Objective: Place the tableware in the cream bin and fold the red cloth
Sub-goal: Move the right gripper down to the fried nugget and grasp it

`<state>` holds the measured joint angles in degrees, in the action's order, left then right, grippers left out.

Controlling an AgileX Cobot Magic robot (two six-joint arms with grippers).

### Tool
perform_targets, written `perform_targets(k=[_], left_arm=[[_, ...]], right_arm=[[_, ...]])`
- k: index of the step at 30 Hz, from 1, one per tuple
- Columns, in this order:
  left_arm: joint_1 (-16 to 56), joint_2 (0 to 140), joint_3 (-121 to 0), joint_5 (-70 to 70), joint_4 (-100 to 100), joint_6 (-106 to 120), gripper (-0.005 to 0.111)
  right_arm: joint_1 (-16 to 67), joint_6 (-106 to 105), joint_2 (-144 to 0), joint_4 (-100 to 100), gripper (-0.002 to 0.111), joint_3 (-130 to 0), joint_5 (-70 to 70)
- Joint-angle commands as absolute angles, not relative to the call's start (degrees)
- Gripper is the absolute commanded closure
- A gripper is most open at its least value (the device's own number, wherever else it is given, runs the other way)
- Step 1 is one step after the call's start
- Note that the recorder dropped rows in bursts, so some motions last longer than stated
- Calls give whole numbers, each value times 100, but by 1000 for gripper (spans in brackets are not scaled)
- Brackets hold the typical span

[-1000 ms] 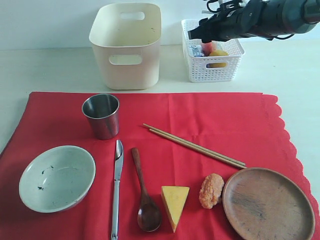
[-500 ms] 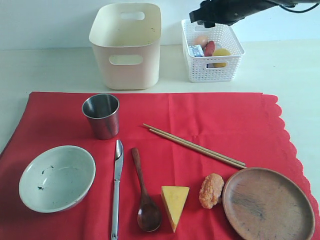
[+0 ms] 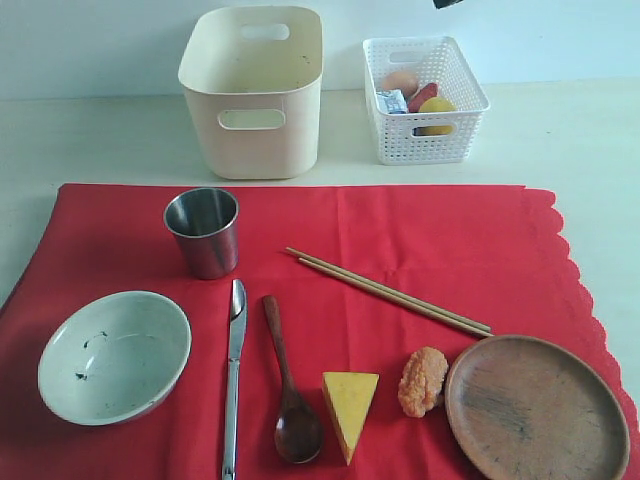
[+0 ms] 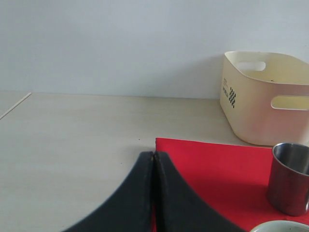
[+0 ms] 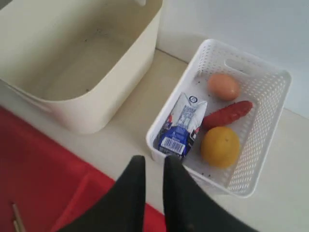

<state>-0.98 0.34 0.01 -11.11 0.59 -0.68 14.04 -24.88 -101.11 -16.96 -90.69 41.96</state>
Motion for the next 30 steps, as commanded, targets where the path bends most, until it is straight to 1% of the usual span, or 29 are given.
perform_targets(k=[1, 5, 9, 14, 16, 18, 24, 27, 30], left_arm=[[-65, 0, 0, -1126, 58, -67, 104], [-65, 0, 0, -1126, 58, -67, 104], [-65, 0, 0, -1126, 58, -67, 104], [-65, 0, 0, -1126, 58, -67, 104], [-65, 0, 0, -1126, 58, -67, 104], [-65, 0, 0, -1126, 58, -67, 104], [-65, 0, 0, -1126, 58, -67, 104], [-65, 0, 0, -1126, 58, -67, 104], [-65, 0, 0, -1126, 58, -67, 104]], right_arm=[[1399, -2544, -9560, -1625, 108, -9108, 5072], [1399, -2544, -9223, -1638, 108, -9032, 6001], [1399, -2584, -8984, -1638, 108, -8722, 6376], [1399, -3106, -8537, -1648, 108, -7724, 6892], [1399, -3180, -8452, -1724, 108, -7339, 6661], [1580, -3191, -8442, -1665, 108, -6979, 6452], [2798, -3167, -8490, -1276, 108, -6022, 5460], [3037, -3080, -8490, -1211, 108, -5631, 5085], [3160, -3080, -8500, -1087, 100, -5381, 4902]])
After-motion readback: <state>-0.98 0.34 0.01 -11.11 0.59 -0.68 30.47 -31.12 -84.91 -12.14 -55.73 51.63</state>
